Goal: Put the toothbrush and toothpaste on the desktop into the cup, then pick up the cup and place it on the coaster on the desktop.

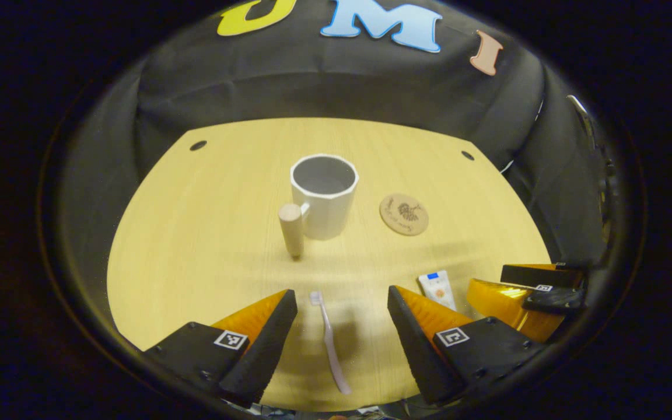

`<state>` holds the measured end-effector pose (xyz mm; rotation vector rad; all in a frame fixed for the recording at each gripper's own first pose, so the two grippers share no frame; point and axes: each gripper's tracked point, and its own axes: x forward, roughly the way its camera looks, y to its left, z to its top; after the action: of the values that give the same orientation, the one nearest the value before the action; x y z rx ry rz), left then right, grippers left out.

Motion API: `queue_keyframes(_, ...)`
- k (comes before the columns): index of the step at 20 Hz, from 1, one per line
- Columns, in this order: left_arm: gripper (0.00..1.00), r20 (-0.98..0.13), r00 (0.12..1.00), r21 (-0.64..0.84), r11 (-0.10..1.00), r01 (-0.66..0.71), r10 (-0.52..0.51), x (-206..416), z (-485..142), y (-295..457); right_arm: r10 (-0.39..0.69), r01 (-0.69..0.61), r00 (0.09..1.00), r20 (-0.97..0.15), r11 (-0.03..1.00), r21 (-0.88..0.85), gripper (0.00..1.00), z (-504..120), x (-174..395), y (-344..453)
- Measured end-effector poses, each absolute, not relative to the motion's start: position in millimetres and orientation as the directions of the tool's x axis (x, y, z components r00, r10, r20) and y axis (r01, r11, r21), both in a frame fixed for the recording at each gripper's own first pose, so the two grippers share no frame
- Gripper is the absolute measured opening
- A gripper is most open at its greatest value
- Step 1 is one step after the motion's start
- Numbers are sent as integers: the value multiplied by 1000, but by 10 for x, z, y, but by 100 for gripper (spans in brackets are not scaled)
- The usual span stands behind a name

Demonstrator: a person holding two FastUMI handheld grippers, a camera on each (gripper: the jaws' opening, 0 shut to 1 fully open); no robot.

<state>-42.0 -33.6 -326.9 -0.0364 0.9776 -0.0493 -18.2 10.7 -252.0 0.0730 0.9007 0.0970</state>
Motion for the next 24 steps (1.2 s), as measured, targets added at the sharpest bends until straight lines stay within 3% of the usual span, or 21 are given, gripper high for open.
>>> queue_keyframes(11, 100, -935, 354, 11, 1000, -22, 18, -870, -4041, -126, 99, -55, 420, -902, 995, 84, 86, -3212, -475, 101)
queue_keyframes(12, 95, -936, 349, 37, 999, -27, 44, -881, -4055, -75, 92, -63, 407, -909, 995, 73, 86, -3265, -482, 104)
queue_keyframes(13, 100, -933, 354, 52, 998, -20, 56, -865, -4070, -39, 87, -71, 395, -915, 995, 65, 84, -3304, -479, 124)
queue_keyframes(15, 97, -933, 354, 74, 997, -7, 72, -854, -4097, -9, 57, -91, 351, -935, 995, 26, 81, -3293, -548, 52)
queue_keyframes(16, 87, -934, 349, 75, 997, -9, 73, -854, -4094, -37, 55, -97, 341, -938, 995, 23, 82, -3341, -513, 63)
queue_keyframes(17, 100, -932, 354, 76, 997, -11, 75, -834, -4096, -50, 52, -102, 317, -947, 995, 20, 80, -3353, -535, 80)
queue_keyframes(19, 100, -927, 367, 76, 997, -30, 81, -810, -4074, -55, 42, -101, 259, -965, 995, 17, 82, -3380, -561, 94)
queue_keyframes(20, 92, -926, 367, 76, 996, -37, 84, -802, -4079, -36, 38, -95, 239, -970, 995, 15, 83, -3375, -566, 97)
queue_keyframes(21, 100, -925, 370, 77, 996, -37, 85, -786, -4081, -47, 37, -93, 224, -974, 996, 16, 84, -3371, -557, 98)
queue_keyframes(22, 94, -924, 374, 74, 997, -24, 77, -751, -4079, -71, 37, -96, 209, -977, 995, 17, 83, -3370, -555, 92)
queue_keyframes(23, 74, -923, 380, 73, 997, -7, 70, -751, -4088, -112, 38, -101, 201, -979, 995, 18, 82, -3352, -534, 92)
queue_keyframes(24, 69, -921, 384, 74, 997, 8, 65, -728, -4097, -138, 34, -99, 212, -977, 995, 14, 79, -3350, -499, 90)
